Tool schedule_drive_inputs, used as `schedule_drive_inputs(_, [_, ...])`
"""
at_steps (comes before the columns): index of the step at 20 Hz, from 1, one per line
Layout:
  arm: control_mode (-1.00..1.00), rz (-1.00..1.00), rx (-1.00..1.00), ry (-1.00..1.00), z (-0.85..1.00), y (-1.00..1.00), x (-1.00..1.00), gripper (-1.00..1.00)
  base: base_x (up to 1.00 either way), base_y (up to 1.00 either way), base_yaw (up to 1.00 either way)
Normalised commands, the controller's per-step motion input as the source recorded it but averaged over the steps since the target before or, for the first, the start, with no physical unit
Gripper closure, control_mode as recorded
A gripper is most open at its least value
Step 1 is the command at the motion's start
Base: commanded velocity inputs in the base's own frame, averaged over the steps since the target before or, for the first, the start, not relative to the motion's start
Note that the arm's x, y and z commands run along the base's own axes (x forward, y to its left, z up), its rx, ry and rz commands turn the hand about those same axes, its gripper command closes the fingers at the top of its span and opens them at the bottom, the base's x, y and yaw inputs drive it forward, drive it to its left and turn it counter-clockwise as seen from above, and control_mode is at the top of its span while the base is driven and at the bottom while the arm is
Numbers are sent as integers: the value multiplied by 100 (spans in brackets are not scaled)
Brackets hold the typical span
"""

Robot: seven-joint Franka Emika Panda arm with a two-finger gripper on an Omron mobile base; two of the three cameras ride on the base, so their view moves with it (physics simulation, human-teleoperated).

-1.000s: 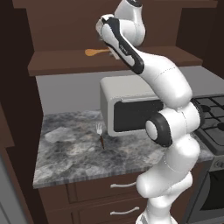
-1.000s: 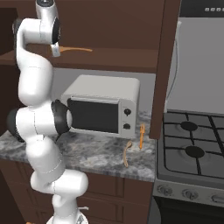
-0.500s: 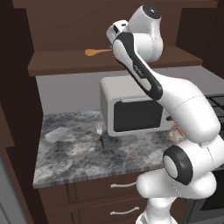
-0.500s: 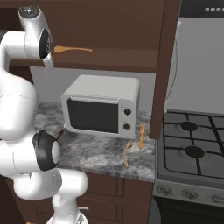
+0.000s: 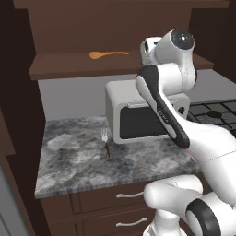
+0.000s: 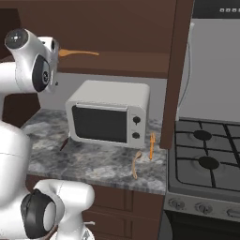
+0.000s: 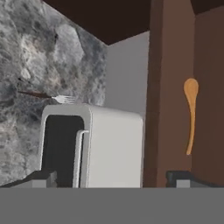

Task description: Organize the utensils by type. Pick up the wooden spoons from the counter and place them in the open cabinet. Then pick up the metallic utensils from the counter and place them in the open drawer.

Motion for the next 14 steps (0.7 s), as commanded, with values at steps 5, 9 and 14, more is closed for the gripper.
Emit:
schedule_drive_inputs(5, [-100, -57, 10, 6, 0, -56, -38, -100, 0, 0, 0])
schedule_drive_inputs(9, [-100, -63, 8, 7, 0, -53, -31, -100, 0, 0, 0])
schedule_drive_inputs(14, [-100, -61, 9, 2, 0, -52, -30, -100, 0, 0, 0])
